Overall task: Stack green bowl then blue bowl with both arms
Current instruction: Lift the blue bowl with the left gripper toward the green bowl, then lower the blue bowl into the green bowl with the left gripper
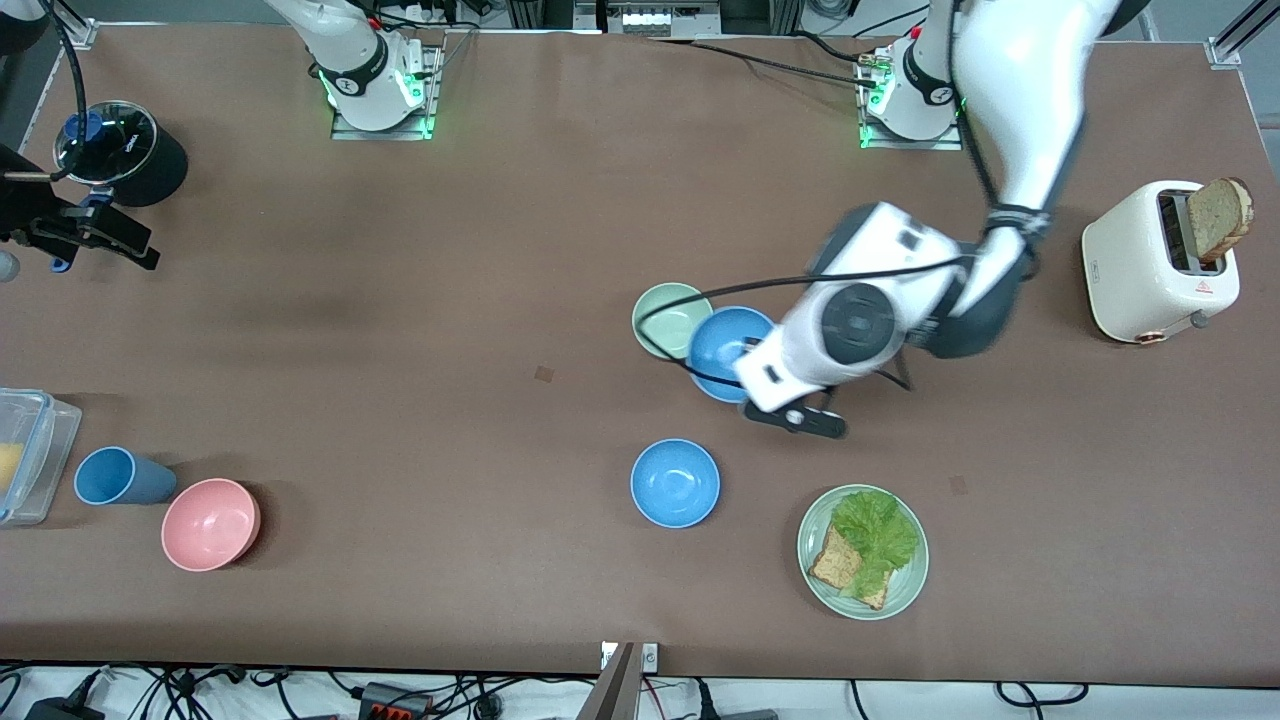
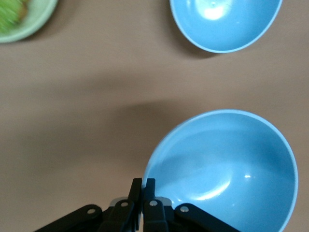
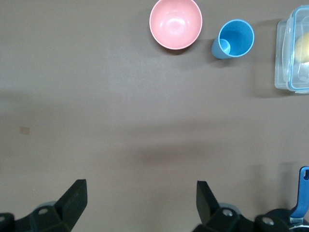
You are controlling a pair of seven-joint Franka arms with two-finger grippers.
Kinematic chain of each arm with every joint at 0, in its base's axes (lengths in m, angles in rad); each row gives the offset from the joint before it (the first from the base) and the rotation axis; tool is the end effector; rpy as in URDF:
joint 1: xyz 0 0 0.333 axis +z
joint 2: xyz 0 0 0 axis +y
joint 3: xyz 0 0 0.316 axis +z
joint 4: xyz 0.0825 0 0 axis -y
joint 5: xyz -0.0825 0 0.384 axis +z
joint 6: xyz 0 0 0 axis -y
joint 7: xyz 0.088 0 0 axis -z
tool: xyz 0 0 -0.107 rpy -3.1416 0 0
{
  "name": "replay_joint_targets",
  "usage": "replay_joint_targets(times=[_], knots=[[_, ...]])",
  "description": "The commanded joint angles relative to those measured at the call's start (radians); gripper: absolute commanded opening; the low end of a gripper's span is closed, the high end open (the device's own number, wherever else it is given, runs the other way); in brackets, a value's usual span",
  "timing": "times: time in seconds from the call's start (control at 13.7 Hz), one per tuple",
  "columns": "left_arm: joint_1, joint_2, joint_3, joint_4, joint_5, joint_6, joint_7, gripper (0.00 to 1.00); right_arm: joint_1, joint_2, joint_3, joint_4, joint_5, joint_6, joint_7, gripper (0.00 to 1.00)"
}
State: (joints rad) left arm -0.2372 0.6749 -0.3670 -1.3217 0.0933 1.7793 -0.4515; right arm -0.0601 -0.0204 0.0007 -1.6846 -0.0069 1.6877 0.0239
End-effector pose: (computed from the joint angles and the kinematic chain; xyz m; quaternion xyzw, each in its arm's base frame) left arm 0.6172 -0.3484 0.3431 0.9917 -0.0624 -0.1110 0.0178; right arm 0.5555 -0.0337 0.5920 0.9991 -0.0413 0.0117 0.0036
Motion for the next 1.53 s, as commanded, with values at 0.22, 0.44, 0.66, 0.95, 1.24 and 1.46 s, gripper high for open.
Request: replay_joint_targets(times=[0.22, 0.44, 0.66, 0.95, 1.24, 1.46], knots=[[-0.019, 0.014, 0.007, -0.068, -0.055, 0.149, -0.186, 0.0, 0.005, 0.002, 0.004, 0.023, -0.015, -0.031, -0.013, 1.0], [-0.014, -0.017, -0.006, -0.158, -0.058, 0.21, -0.21, 0.0, 0.0, 0.003, 0.001, 0.023, -0.013, -0.026, -0.009, 1.0], [-0.005, -0.055, -0.036, -0.22, -0.064, 0.227, -0.233, 0.0, 0.003, 0.016, 0.001, 0.023, -0.016, -0.017, -0.012, 1.0], [0.015, -0.098, -0.07, -0.284, -0.066, 0.241, -0.253, 0.0, 0.003, 0.016, 0.001, 0.023, -0.015, -0.02, -0.032, 1.0], [0.139, -0.13, -0.213, -0.425, -0.089, 0.39, -0.289, 0.0, -0.003, 0.025, -0.002, 0.036, -0.002, 0.003, -0.03, 1.0], [0.139, -0.129, -0.216, -0.442, -0.086, 0.397, -0.296, 0.0, 0.008, 0.042, 0.002, 0.037, -0.007, -0.008, -0.032, 1.0]])
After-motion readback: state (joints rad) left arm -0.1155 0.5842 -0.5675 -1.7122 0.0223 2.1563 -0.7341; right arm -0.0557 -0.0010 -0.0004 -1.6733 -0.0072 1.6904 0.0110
